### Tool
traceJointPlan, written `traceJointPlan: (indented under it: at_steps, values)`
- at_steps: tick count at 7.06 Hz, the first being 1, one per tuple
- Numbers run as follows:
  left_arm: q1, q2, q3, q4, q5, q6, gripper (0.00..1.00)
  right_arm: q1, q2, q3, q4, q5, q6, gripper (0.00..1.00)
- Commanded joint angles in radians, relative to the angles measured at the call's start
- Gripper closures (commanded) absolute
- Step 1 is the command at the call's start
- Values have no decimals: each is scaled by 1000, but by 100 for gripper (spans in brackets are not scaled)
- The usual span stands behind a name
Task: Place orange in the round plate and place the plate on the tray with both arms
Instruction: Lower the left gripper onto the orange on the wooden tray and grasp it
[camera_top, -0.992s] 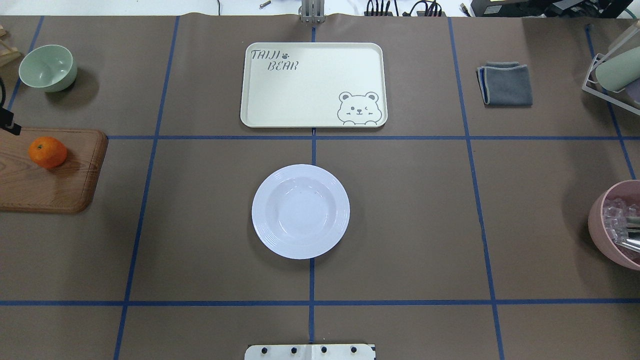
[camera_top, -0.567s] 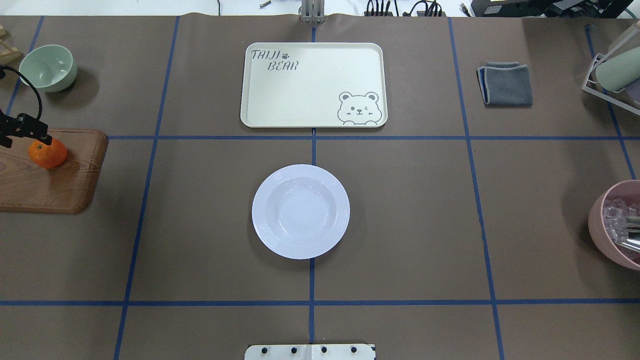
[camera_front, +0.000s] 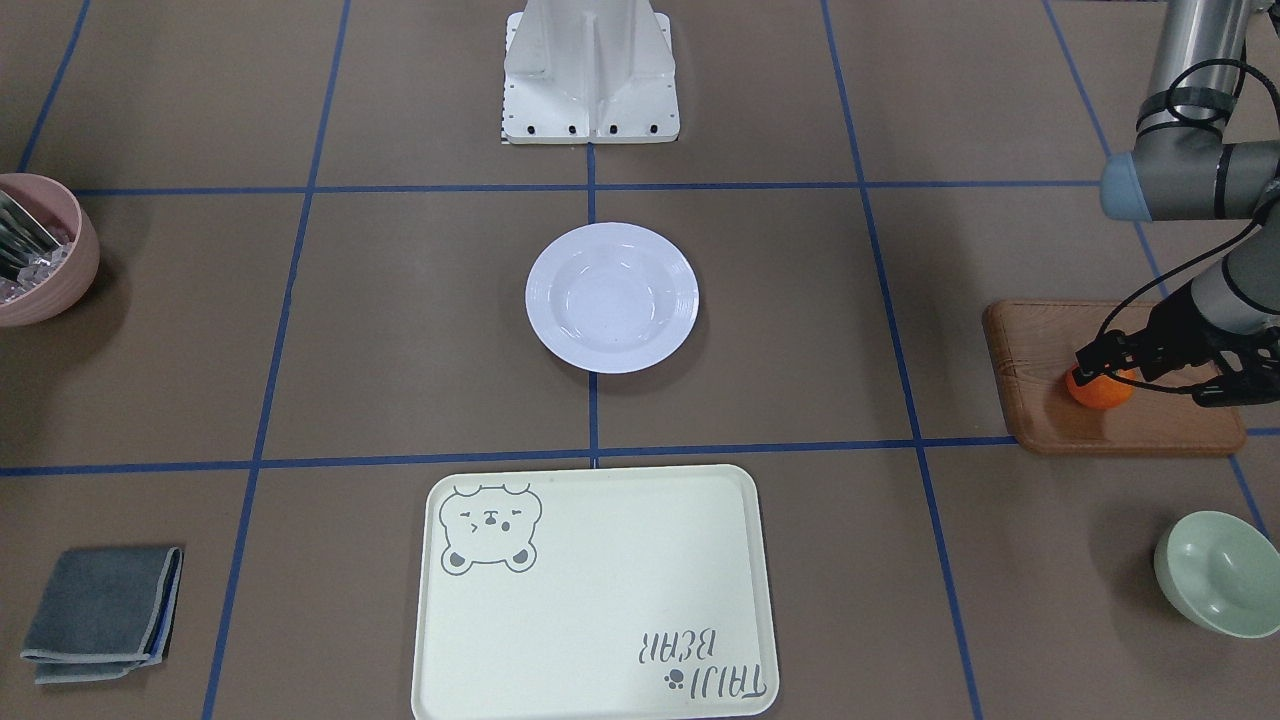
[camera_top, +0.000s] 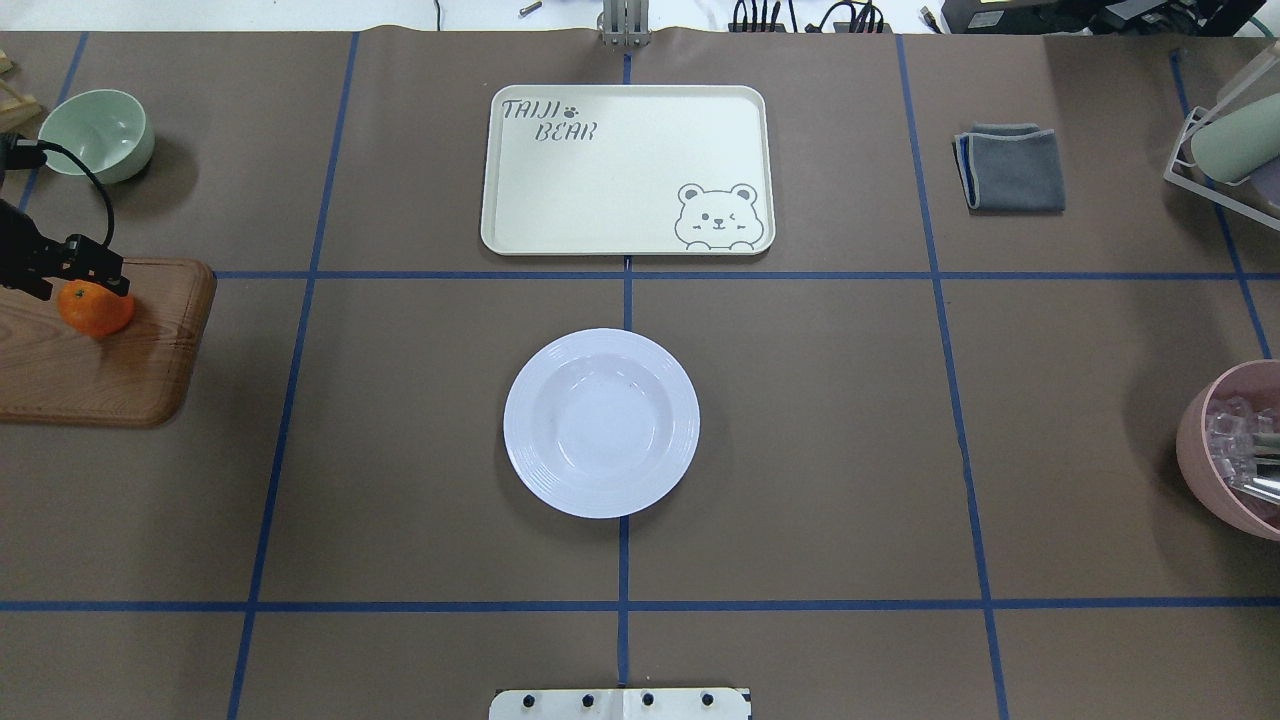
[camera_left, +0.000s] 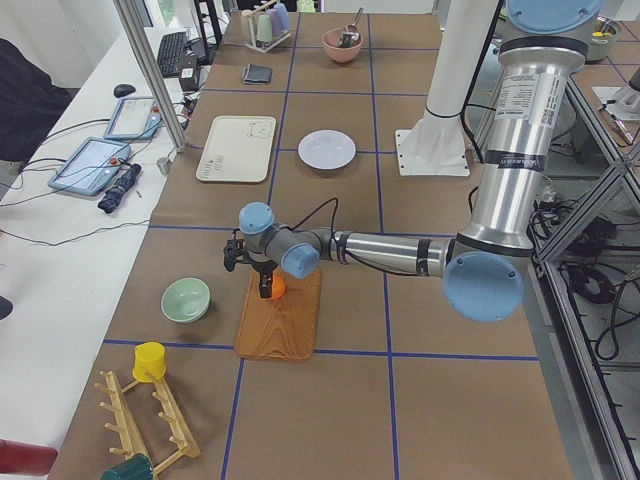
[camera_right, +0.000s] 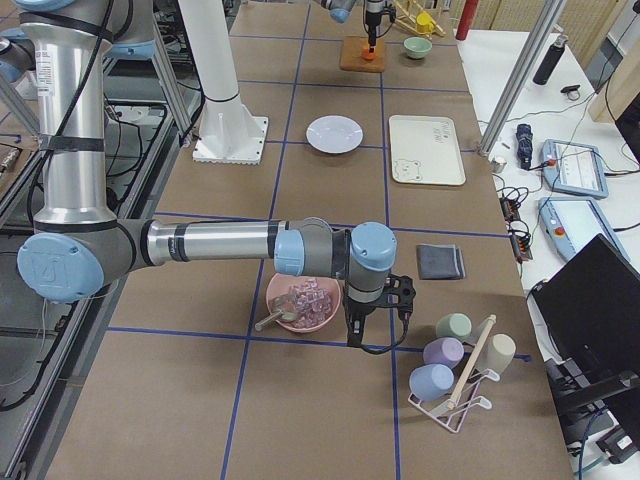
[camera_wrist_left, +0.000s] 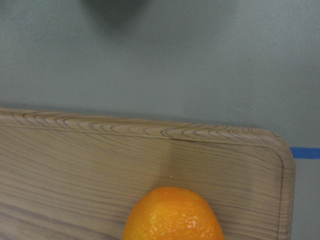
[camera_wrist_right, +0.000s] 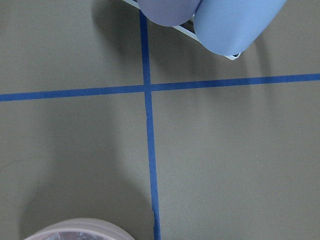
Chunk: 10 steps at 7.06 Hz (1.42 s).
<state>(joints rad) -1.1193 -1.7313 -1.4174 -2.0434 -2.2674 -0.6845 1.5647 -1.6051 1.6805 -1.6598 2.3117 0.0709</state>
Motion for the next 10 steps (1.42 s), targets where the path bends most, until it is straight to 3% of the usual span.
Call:
traceJointPlan:
  at_steps: [1,3,4,6,7,8,9,10]
  values:
    - [4,-22,47,-1,2,8,1,2,1,2,0,18,1,0]
    - [13,-21,58,-1,0,10,2,2,1,1,0,20,1,0]
    - [13,-21,55,0,-3,8,9,2,1,2,0,21,0,0]
    - [12,-8,28,11,-15,8,86,2,1,1,0,20,3,0]
    - [9,-7,-12,22,-32,8,100,2,1,4,0,21,1,0]
    - [6,-13,-73,79,-76,8,100,2,1,8,-2,35,3,0]
    - [10,-66,-139,226,-78,0,100,2,-7,7,-2,73,1,0]
    - [10,-185,-176,399,-74,-15,100,2,-9,7,0,83,1,0]
